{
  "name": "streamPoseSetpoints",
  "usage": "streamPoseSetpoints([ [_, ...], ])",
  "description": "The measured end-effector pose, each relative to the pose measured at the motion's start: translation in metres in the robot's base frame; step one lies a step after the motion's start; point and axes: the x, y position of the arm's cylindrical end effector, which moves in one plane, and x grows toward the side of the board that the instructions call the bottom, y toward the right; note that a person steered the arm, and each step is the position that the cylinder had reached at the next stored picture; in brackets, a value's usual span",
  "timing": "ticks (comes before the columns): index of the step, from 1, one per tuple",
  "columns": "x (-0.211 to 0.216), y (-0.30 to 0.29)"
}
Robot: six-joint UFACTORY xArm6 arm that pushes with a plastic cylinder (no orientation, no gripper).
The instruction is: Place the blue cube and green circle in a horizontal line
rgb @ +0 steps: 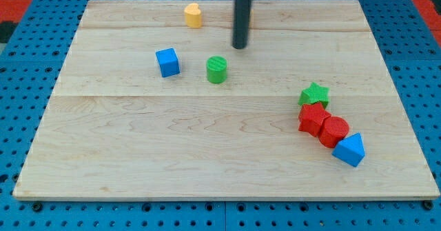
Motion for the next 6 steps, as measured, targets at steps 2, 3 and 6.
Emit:
streamPoseSetpoints([
  [2, 0.084, -0.065],
  [3, 0.086, 0.0],
  [6, 0.105, 0.067],
])
